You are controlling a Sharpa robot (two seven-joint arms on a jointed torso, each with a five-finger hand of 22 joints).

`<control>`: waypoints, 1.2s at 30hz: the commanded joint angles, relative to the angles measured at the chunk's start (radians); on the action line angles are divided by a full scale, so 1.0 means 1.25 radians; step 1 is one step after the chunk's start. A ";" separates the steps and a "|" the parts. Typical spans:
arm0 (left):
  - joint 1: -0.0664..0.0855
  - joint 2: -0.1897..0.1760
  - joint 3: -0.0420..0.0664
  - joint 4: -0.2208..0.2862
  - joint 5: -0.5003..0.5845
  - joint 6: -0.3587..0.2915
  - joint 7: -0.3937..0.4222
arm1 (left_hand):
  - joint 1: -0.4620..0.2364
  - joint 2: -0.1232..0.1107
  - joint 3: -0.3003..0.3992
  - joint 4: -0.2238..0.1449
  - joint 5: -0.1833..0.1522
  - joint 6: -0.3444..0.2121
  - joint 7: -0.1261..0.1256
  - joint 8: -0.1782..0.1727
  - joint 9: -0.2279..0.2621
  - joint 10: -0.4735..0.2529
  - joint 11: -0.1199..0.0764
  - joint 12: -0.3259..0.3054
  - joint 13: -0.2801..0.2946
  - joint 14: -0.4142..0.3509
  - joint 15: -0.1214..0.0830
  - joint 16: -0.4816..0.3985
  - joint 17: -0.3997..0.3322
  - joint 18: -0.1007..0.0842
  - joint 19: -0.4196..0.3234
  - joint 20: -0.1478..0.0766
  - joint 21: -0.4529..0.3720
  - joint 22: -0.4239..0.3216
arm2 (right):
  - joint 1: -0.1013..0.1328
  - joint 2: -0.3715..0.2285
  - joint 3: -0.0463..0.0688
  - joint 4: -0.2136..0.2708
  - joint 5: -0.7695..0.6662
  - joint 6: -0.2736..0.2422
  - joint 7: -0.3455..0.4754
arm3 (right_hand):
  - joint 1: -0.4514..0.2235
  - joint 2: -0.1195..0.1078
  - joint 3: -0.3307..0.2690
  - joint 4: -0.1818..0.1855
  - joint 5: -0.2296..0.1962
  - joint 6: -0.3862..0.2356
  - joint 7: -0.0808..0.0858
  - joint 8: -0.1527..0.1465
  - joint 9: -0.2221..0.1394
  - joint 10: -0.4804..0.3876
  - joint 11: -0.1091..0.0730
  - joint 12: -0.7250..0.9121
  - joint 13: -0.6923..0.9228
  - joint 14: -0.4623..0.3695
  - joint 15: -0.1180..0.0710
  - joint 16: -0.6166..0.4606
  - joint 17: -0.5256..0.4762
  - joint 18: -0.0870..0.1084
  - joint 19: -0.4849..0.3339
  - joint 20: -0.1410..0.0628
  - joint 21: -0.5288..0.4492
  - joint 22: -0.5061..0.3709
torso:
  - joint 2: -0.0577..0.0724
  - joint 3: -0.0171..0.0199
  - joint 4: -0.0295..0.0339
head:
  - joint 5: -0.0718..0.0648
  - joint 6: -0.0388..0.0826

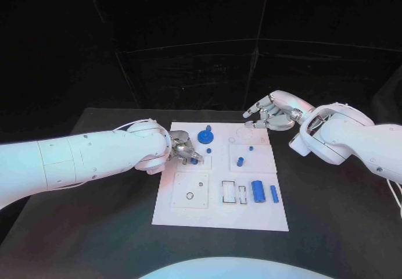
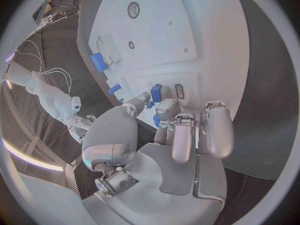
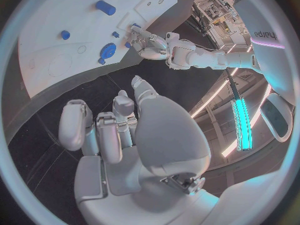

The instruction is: Assemble the parts on the task board

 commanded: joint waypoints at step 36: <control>0.019 -0.050 0.037 0.039 0.040 0.028 0.000 | -0.041 -0.033 -0.132 0.055 -0.005 -0.030 0.010 -0.017 -0.032 -0.030 0.008 -0.042 -0.059 0.084 0.000 0.003 0.211 -0.008 0.000 -0.003 -0.012 -0.007 | 0.001 0.005 0.000 -0.016 0.002 0.008 0.010 | -0.006 0.000 -0.005 0.003 0.005 0.001 0.002 0.004 -0.001 -0.007 0.001 -0.005 -0.002 0.083 0.002 0.002 0.211 0.008 -0.007 0.002 -0.003 -0.003 | -0.001 -0.0001 0.0006 | -0.004 0.001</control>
